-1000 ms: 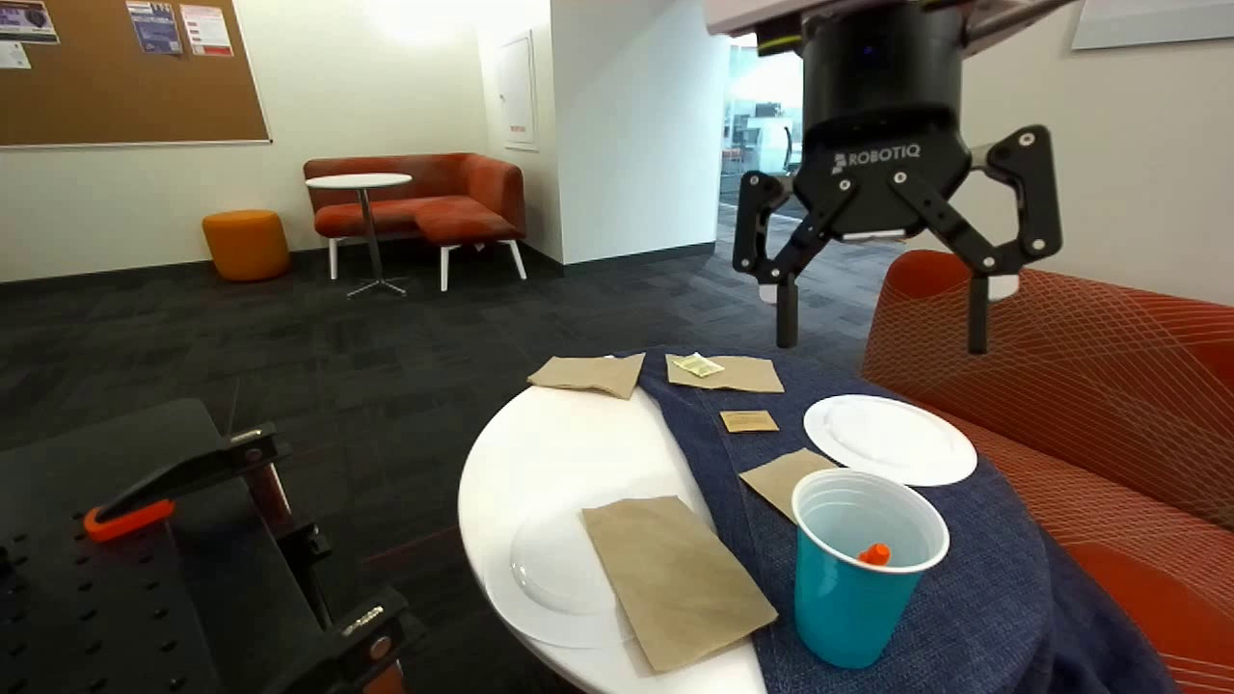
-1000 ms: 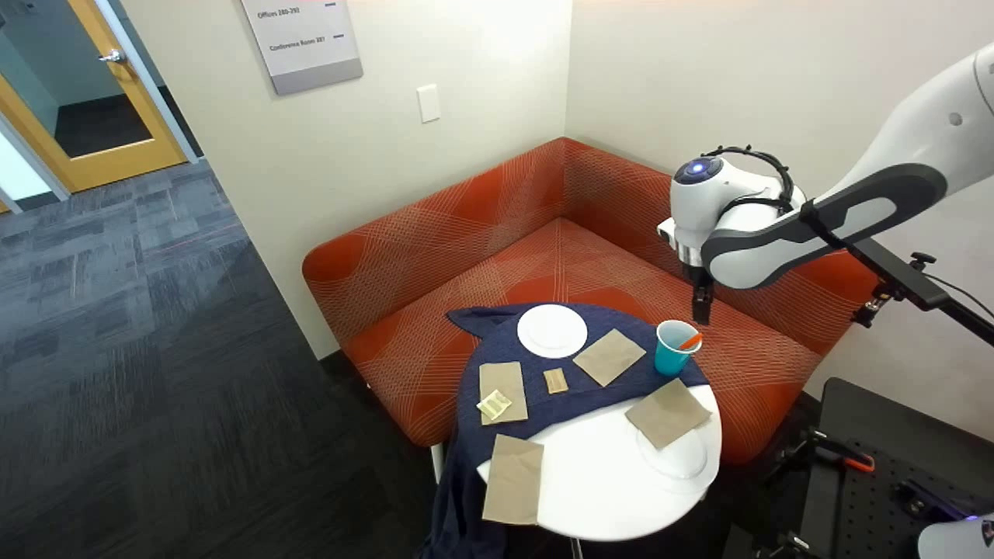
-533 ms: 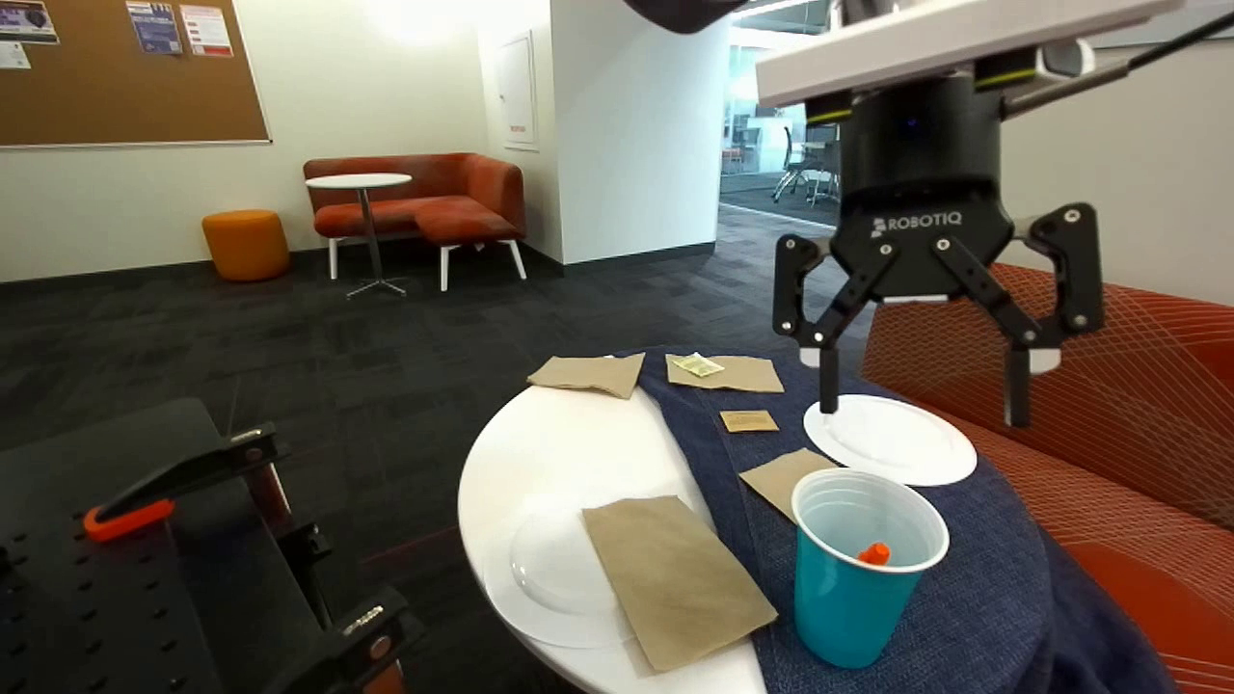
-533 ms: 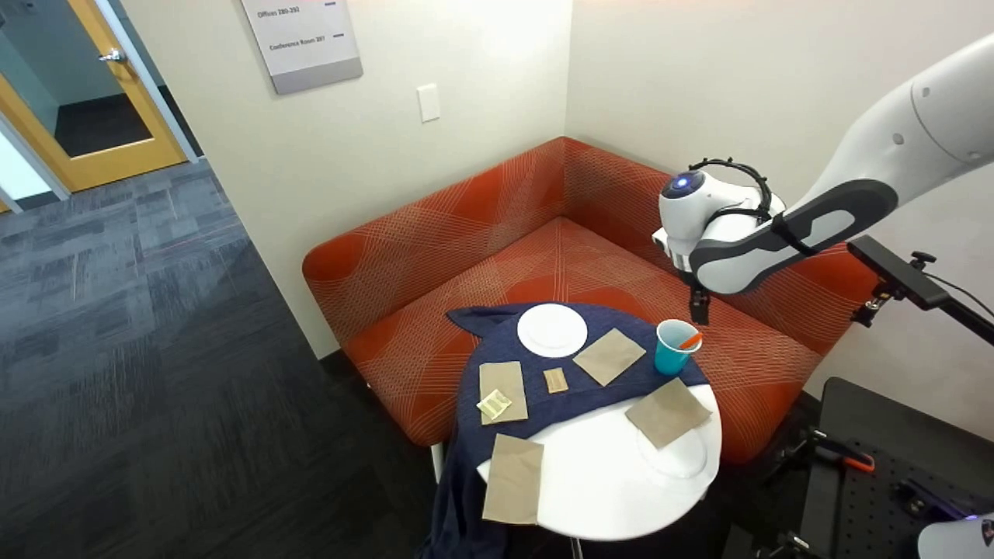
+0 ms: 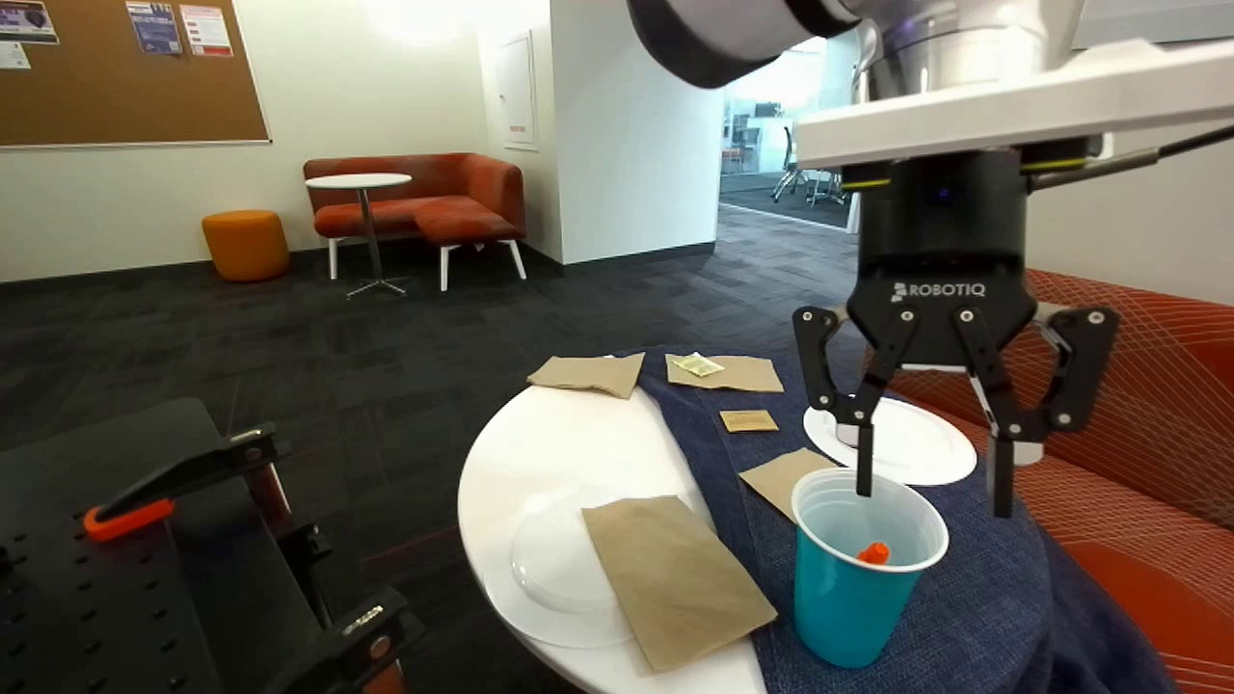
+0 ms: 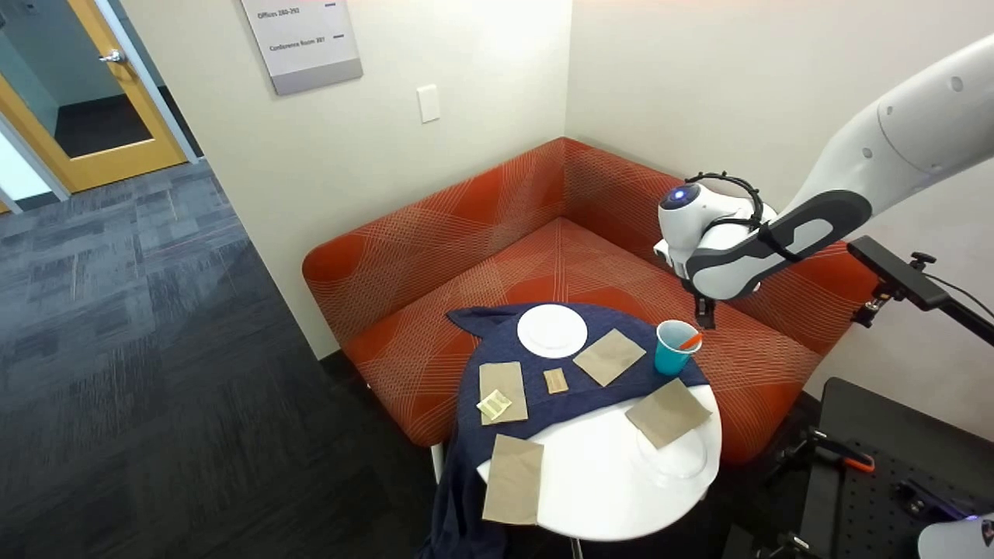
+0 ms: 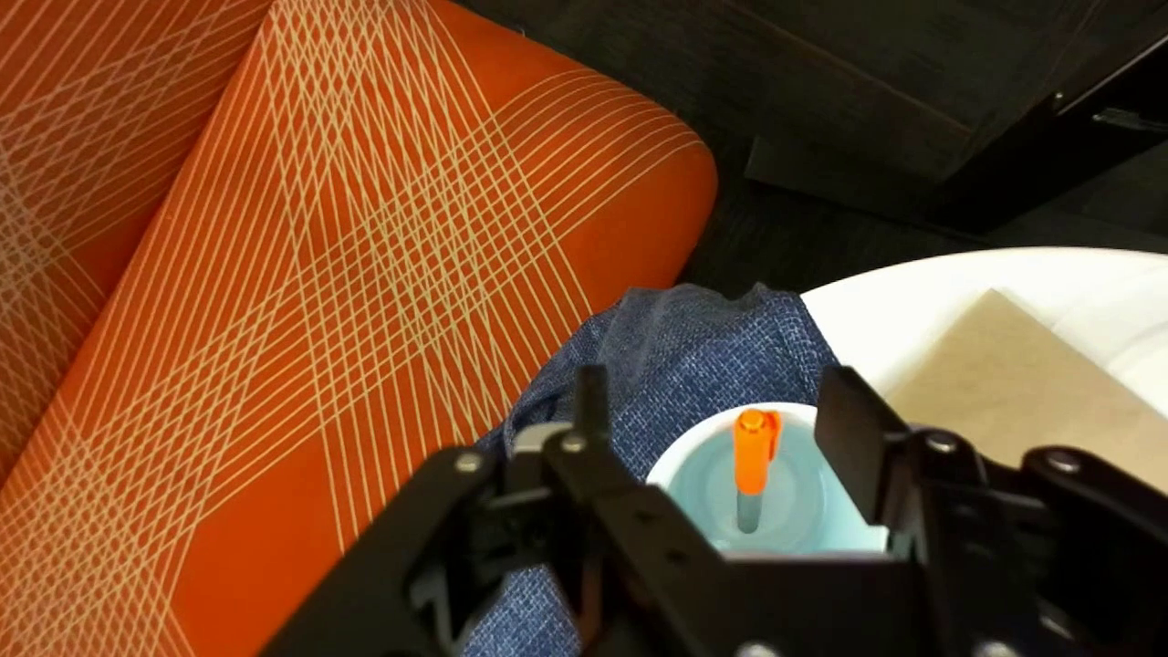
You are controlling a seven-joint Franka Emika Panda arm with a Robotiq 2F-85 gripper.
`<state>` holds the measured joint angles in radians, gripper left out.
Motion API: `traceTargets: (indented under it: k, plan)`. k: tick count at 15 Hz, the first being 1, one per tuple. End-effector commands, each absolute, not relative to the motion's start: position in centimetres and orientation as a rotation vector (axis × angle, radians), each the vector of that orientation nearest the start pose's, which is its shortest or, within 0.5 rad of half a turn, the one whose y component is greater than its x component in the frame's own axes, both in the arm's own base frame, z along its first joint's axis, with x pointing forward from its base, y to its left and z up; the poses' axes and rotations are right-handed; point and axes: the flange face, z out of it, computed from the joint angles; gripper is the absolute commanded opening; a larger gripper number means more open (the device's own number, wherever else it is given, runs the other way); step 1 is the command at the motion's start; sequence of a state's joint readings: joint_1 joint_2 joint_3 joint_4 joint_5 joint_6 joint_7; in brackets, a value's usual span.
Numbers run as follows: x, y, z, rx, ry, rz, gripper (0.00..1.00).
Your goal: Remove the marker from the cup and place it on the table and move the cup to the left
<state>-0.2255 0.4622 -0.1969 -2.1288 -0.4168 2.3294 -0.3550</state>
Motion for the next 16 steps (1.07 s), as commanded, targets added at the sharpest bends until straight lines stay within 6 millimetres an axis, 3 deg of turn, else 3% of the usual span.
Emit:
traceTargets:
  k: [1, 10, 16]
  plan:
    - [49.9, -23.5, 17.2, -3.247, -0.501, 0.622, 0.59]
    - [50.3, -22.2, 16.7, -3.222, -0.528, 0.62, 0.52]
    - [50.3, -21.3, 15.7, -3.207, -0.542, 0.648, 0.54]
